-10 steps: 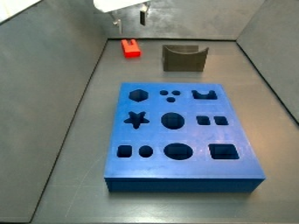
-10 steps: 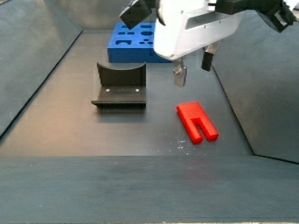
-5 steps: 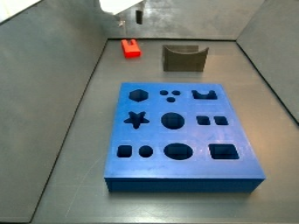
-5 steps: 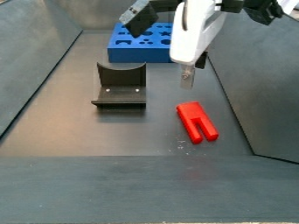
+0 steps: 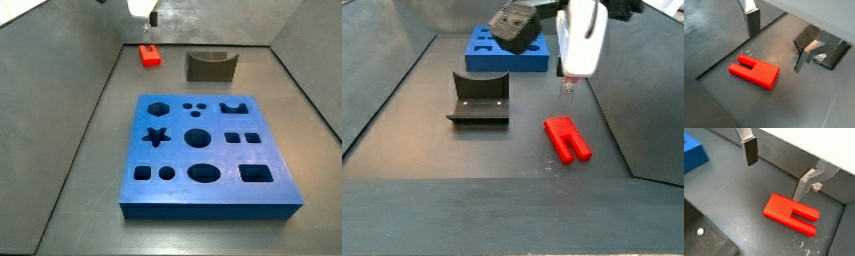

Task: Pick up the square-circle object. Move up. Rotate the square-circle object. Place the square-circle object on the fixture. Regrasp the square-circle object. Move to above the board. Insert the square-circle object.
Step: Rotate the square-circle object.

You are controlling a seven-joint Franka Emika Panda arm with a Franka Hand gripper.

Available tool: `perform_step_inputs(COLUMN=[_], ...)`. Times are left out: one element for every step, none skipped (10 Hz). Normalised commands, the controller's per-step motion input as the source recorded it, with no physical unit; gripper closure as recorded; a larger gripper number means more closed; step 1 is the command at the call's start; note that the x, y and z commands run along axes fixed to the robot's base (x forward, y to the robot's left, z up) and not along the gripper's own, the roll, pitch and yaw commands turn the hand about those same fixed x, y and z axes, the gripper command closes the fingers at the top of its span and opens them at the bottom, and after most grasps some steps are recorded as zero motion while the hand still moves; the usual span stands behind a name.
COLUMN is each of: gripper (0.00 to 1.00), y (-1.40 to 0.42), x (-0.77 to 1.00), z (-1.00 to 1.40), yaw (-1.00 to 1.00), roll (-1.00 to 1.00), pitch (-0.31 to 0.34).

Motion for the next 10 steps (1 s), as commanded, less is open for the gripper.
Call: perform_step_inputs(gripper=[0.00, 0.00, 0.00, 0.00, 0.00, 0.00, 0.00, 0.00, 0.00, 0.00], y=[0.00, 0.00, 0.00, 0.00, 0.00, 0.00, 0.00, 0.00, 0.00, 0.00], x=[0.04, 0.04, 0.04, 0.04, 0.04, 0.04, 0.04, 0.04, 0.04, 0.04], z=[-0.03, -0.03, -0.03, -0.03, -0.03, -0.03, -0.03, -0.03, -0.03, -0.02], yaw=[1.00, 1.00, 1.00, 1.00, 1.00, 1.00, 1.00, 1.00, 1.00, 1.00], roll=[0.00, 0.00, 0.00, 0.00, 0.00, 0.00, 0.00, 0.00, 0.00, 0.00], pitch=[-0.011, -0.011, -0.012, -0.012, -0.013, -0.013, -0.014, -0.015, -0.016, -0.017])
